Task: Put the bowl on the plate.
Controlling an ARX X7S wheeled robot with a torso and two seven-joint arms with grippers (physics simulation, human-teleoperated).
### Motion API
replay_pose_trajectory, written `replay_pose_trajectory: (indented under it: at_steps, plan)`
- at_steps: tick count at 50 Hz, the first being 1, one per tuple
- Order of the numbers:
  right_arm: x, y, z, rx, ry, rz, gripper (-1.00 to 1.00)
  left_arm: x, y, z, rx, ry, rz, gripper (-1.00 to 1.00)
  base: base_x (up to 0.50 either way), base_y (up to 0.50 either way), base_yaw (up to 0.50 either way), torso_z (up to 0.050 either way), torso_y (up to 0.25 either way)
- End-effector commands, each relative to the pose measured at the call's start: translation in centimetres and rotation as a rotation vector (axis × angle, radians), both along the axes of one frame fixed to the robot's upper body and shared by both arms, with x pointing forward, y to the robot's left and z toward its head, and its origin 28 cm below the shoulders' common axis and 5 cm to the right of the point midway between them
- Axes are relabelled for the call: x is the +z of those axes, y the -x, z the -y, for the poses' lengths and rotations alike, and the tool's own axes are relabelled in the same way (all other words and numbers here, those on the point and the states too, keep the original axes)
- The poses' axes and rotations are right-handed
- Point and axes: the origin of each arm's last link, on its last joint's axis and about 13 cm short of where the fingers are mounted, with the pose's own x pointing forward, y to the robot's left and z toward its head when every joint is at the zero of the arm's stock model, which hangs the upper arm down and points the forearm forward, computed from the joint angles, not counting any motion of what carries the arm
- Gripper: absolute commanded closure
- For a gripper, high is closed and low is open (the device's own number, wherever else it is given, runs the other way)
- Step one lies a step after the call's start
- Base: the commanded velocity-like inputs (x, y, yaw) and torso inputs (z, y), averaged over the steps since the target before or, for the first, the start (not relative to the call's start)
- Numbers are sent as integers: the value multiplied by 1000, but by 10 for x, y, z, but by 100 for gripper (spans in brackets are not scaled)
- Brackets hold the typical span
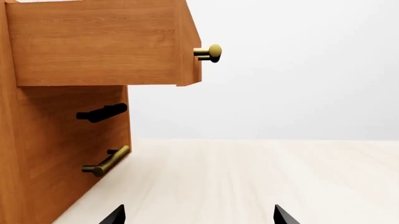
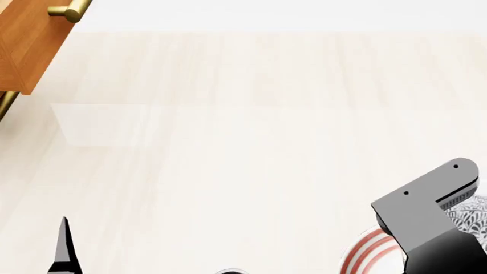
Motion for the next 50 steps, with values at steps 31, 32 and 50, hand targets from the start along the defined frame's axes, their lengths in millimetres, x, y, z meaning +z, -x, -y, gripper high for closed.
replay_pose_trajectory:
  at_steps: [31,32,50]
  plan:
    - [-11,-9,2,-1,15,-39,100,-2,-2,-1,2,7,-2,-100,0,0,0,0,0]
    - [-10,-9,2,-2,15,-38,100,-1,-2,-1,2,8,-2,-100,0,0,0,0,0]
    - [-11,-14,1,-4,10,-39,100,-4,-3,-4,7,14,-6,-100,0,0,0,1,1]
